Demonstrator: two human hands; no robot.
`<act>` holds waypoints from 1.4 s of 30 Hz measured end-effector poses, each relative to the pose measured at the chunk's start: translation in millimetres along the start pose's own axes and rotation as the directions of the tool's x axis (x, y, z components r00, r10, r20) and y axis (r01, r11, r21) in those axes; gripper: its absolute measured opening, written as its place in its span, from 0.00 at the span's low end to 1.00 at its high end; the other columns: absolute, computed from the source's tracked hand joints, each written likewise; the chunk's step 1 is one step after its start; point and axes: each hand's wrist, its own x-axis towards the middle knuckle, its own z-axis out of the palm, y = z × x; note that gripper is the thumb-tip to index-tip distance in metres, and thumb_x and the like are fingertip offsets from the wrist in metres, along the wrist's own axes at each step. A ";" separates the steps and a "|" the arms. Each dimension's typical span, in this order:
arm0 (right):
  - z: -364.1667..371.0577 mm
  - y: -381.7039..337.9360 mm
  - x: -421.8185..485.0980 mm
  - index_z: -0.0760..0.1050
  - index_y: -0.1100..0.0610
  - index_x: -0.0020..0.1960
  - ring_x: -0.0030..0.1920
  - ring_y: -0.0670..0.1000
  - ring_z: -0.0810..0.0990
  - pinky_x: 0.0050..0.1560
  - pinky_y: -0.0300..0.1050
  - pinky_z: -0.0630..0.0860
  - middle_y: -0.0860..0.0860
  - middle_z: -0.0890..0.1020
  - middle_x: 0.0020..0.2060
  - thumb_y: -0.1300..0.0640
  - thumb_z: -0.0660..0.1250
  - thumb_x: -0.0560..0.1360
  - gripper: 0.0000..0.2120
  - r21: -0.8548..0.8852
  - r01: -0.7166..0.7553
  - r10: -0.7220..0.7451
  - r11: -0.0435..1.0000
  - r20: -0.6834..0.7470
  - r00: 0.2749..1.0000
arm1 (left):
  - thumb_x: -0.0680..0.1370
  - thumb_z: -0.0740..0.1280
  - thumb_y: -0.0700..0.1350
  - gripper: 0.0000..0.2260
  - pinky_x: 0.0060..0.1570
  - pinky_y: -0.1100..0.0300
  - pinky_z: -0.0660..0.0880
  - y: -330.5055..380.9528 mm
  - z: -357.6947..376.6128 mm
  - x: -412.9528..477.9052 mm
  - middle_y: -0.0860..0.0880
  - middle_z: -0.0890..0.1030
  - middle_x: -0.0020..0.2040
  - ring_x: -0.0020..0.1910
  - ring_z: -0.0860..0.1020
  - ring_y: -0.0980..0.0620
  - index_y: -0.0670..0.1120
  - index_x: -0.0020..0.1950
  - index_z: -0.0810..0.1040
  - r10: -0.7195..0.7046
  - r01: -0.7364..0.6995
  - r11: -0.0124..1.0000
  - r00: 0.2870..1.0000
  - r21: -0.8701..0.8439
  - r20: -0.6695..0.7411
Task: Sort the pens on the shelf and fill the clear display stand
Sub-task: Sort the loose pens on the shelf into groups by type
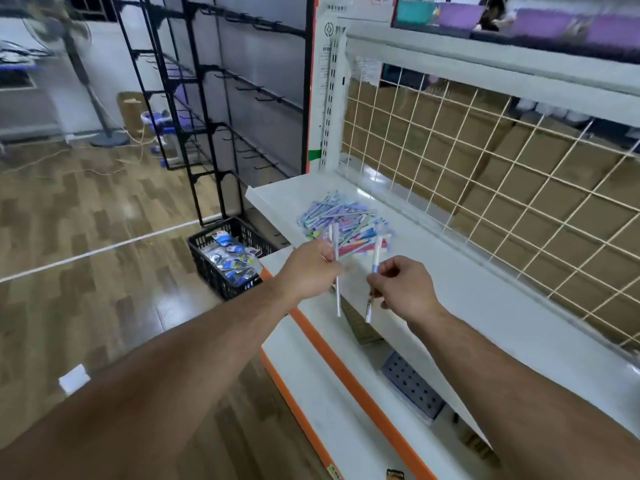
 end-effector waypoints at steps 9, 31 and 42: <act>-12.6 -5.7 74.9 0.78 0.60 0.43 0.41 0.60 0.86 0.41 0.56 0.82 0.56 0.85 0.36 0.63 0.72 0.73 0.03 0.028 -0.053 0.055 0.998 -0.080 0.995 | 0.71 0.69 0.39 0.04 0.34 0.54 0.75 32.0 14.7 86.1 0.41 0.82 0.40 0.36 0.79 0.44 0.43 0.45 0.78 0.052 -0.059 0.996 0.993 0.068 0.102; -32.5 41.0 73.9 0.79 0.58 0.44 0.37 0.56 0.85 0.39 0.54 0.83 0.52 0.85 0.31 0.62 0.72 0.72 0.02 0.204 -0.409 0.447 0.889 -0.577 0.683 | 0.70 0.66 0.39 0.03 0.35 0.55 0.80 54.5 111.9 185.1 0.44 0.84 0.30 0.34 0.84 0.46 0.43 0.43 0.77 0.160 -0.433 0.872 0.694 0.229 0.702; -48.9 72.7 41.4 0.81 0.56 0.40 0.32 0.53 0.81 0.42 0.52 0.83 0.53 0.84 0.32 0.59 0.73 0.73 0.03 0.171 -0.575 0.557 0.800 -0.565 0.608 | 0.68 0.62 0.37 0.05 0.26 0.60 0.79 50.6 139.2 165.7 0.44 0.81 0.25 0.25 0.82 0.48 0.40 0.39 0.77 0.111 -0.544 0.734 0.688 0.407 0.717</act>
